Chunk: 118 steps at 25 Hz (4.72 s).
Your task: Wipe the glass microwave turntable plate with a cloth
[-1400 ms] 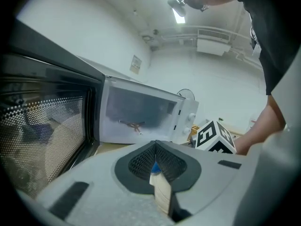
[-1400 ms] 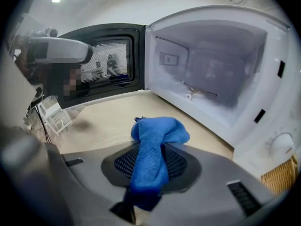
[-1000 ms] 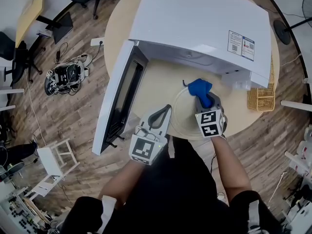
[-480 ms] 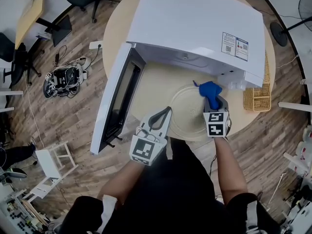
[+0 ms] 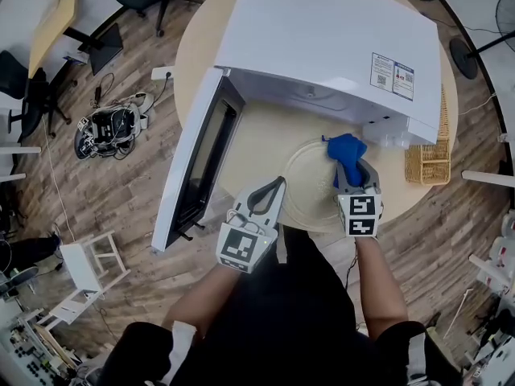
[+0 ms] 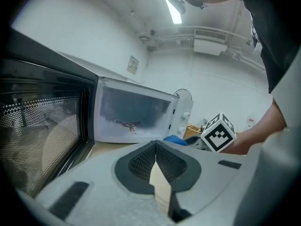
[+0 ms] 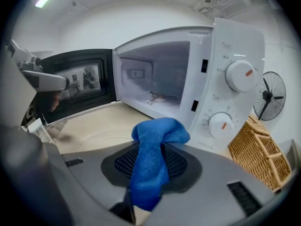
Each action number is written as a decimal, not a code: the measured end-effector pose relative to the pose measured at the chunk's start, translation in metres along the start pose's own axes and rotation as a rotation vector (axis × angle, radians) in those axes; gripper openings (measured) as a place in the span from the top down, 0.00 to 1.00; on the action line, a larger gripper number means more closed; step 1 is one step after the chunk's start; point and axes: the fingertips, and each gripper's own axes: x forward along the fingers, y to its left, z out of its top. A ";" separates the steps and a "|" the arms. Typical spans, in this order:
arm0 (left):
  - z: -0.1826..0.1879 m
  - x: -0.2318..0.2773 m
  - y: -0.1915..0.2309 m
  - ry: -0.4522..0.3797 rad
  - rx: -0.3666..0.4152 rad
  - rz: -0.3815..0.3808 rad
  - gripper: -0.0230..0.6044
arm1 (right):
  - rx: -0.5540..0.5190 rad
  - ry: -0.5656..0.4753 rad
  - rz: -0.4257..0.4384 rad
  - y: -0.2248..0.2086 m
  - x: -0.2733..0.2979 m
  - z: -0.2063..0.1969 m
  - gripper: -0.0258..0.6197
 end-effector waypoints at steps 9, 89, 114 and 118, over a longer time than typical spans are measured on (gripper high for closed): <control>-0.006 -0.013 0.006 -0.001 -0.005 0.031 0.95 | -0.111 0.027 0.224 0.092 0.001 0.002 0.80; -0.012 -0.039 0.008 0.011 0.030 -0.140 0.95 | -0.104 0.169 0.264 0.160 -0.020 -0.051 0.80; 0.004 -0.013 -0.032 -0.010 -0.015 -0.094 0.95 | -0.073 0.203 0.095 0.022 -0.048 -0.095 0.79; 0.006 -0.010 -0.039 -0.012 -0.012 -0.088 0.95 | -0.065 0.190 0.099 0.015 -0.049 -0.095 0.79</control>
